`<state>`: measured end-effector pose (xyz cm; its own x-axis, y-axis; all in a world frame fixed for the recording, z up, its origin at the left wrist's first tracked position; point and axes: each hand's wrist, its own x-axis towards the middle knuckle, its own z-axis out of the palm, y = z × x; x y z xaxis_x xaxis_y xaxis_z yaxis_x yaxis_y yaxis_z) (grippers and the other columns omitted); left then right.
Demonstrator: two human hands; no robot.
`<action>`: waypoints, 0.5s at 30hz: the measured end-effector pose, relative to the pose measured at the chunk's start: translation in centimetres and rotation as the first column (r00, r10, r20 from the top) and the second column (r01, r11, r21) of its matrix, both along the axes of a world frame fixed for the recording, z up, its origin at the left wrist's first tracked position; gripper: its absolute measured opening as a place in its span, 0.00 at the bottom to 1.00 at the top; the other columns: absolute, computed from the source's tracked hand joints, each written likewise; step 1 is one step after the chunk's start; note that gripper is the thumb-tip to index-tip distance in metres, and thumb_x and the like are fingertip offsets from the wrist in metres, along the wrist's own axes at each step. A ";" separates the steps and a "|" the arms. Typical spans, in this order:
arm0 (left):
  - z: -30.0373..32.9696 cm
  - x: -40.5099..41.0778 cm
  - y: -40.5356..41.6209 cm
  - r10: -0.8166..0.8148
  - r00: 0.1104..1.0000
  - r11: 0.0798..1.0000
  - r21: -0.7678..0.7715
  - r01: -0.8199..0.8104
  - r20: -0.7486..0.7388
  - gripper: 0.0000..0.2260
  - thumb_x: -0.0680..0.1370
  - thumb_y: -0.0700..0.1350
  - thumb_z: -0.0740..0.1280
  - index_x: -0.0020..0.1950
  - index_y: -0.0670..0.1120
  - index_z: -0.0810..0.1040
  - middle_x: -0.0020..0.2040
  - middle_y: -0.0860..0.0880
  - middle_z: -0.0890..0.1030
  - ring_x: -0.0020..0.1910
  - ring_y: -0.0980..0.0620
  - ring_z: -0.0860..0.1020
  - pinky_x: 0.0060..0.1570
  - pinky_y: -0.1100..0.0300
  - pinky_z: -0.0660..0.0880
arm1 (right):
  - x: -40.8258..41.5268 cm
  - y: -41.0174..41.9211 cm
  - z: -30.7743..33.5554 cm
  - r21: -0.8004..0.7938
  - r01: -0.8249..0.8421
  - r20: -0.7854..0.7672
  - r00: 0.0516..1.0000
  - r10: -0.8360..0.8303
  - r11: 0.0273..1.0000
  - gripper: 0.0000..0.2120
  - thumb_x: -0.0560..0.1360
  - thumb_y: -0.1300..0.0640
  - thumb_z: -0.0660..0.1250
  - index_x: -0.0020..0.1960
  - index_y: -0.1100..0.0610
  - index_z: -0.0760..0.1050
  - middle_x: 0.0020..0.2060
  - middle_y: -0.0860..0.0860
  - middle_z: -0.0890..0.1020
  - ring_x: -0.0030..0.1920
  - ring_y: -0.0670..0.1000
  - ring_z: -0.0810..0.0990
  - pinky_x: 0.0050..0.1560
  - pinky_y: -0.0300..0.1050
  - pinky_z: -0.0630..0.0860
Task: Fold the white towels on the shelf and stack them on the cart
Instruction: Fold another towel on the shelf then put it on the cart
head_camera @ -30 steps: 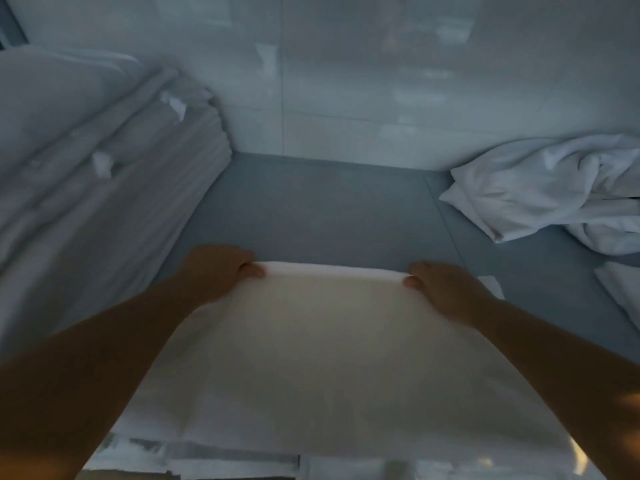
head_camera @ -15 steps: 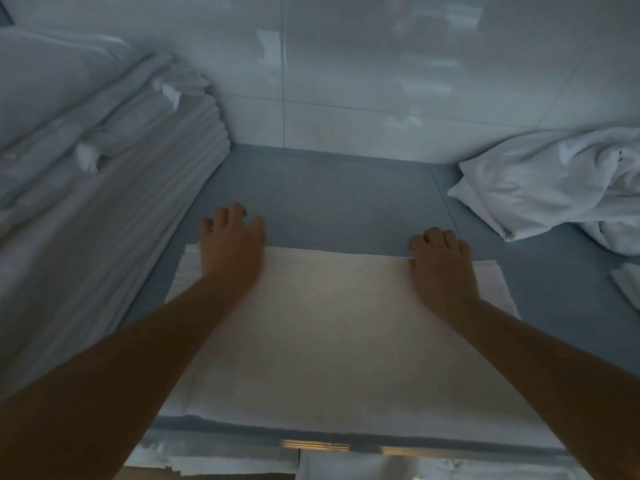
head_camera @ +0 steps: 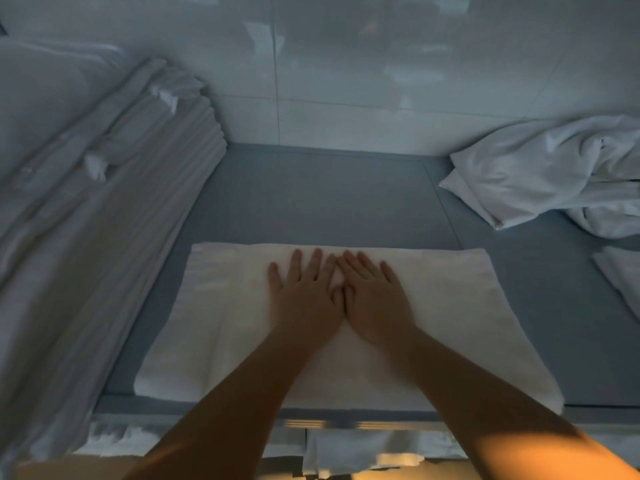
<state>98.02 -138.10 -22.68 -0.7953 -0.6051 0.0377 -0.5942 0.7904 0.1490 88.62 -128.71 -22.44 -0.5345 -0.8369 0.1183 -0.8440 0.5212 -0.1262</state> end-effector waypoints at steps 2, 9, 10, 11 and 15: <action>-0.2 0.6 -0.8 0.008 1.000 1.000 -0.030 -0.007 0.028 0.32 0.74 0.65 0.37 0.77 0.59 0.49 0.79 0.54 0.49 0.77 0.46 0.45 0.69 0.36 0.39 | -0.7 0.8 0.0 0.065 0.065 -0.006 0.998 -0.064 0.996 0.25 0.81 0.43 0.45 0.77 0.45 0.50 0.77 0.44 0.52 0.77 0.46 0.48 0.75 0.51 0.43; 0.1 6.4 -6.8 0.174 0.980 0.984 -0.061 -0.168 0.094 0.32 0.75 0.67 0.37 0.78 0.58 0.45 0.79 0.52 0.47 0.77 0.47 0.46 0.72 0.39 0.43 | -3.2 6.0 1.1 0.215 0.256 0.009 0.965 -0.264 0.943 0.29 0.80 0.38 0.40 0.78 0.46 0.44 0.78 0.47 0.45 0.77 0.49 0.44 0.75 0.56 0.43; 0.7 7.2 -7.1 0.193 0.973 0.981 -0.061 -0.187 0.123 0.30 0.77 0.65 0.39 0.78 0.56 0.45 0.79 0.51 0.47 0.77 0.46 0.46 0.72 0.39 0.42 | -3.2 6.8 1.6 0.251 0.289 0.013 0.953 -0.302 0.924 0.29 0.80 0.39 0.40 0.78 0.48 0.43 0.78 0.47 0.45 0.77 0.50 0.43 0.75 0.56 0.43; 1.3 7.7 -7.1 0.209 0.965 0.977 -0.071 -0.200 0.156 0.29 0.79 0.63 0.40 0.79 0.54 0.45 0.79 0.50 0.47 0.77 0.44 0.45 0.72 0.39 0.41 | -3.0 7.1 2.2 0.284 0.322 0.010 0.941 -0.338 0.903 0.28 0.81 0.41 0.40 0.78 0.49 0.43 0.78 0.48 0.44 0.77 0.51 0.42 0.75 0.57 0.42; 3.3 6.6 -1.5 0.110 0.990 0.993 -0.054 -0.105 0.085 0.25 0.82 0.57 0.46 0.78 0.54 0.46 0.79 0.49 0.47 0.77 0.41 0.43 0.71 0.37 0.40 | 1.6 5.3 3.9 0.142 0.221 -0.031 0.975 -0.218 0.965 0.25 0.83 0.51 0.47 0.78 0.54 0.48 0.78 0.50 0.45 0.77 0.50 0.41 0.75 0.55 0.41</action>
<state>104.66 -139.62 -19.39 -0.7272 -0.6864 0.0026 -0.6852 0.7262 0.0553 90.22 -123.45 -18.58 -0.7060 -0.7080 0.0147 -0.7082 0.7056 -0.0247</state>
